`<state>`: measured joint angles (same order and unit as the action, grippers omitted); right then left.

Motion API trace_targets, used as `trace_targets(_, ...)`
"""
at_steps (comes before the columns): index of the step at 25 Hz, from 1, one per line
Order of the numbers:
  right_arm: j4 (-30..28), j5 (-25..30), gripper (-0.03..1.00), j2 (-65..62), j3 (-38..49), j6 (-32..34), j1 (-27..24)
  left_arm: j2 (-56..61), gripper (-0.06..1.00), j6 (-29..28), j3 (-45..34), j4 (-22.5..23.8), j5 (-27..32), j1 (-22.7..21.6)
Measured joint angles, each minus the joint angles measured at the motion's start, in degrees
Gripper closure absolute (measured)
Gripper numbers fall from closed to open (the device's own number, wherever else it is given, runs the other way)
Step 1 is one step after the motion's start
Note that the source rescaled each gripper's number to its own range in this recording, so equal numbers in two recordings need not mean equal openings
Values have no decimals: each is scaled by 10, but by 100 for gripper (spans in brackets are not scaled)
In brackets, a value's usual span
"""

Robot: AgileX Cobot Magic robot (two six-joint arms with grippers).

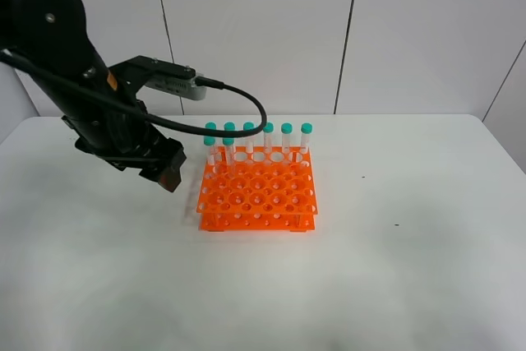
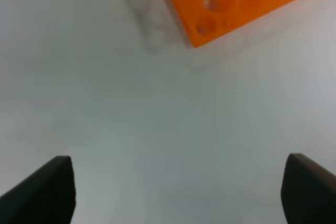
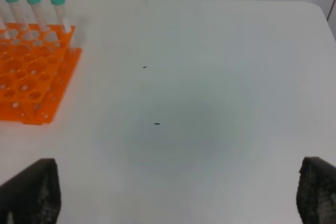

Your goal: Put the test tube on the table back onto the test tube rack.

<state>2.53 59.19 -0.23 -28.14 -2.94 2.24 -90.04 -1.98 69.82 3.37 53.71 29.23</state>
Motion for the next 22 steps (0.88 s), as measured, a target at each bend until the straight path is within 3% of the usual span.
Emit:
trace_targets(4, 0, 0, -3, 0, 0, 0, 0, -39, -2, 26, 21, -34, 4, -42)
trace_targets(15, 0, 0, -3, 0, 0, 0, 0, -60, -2, 46, 21, -34, 75, -268)
trace_targets(22, 0, 0, -3, 0, 0, 0, 0, 23, -2, 46, -54, -34, 79, -291)
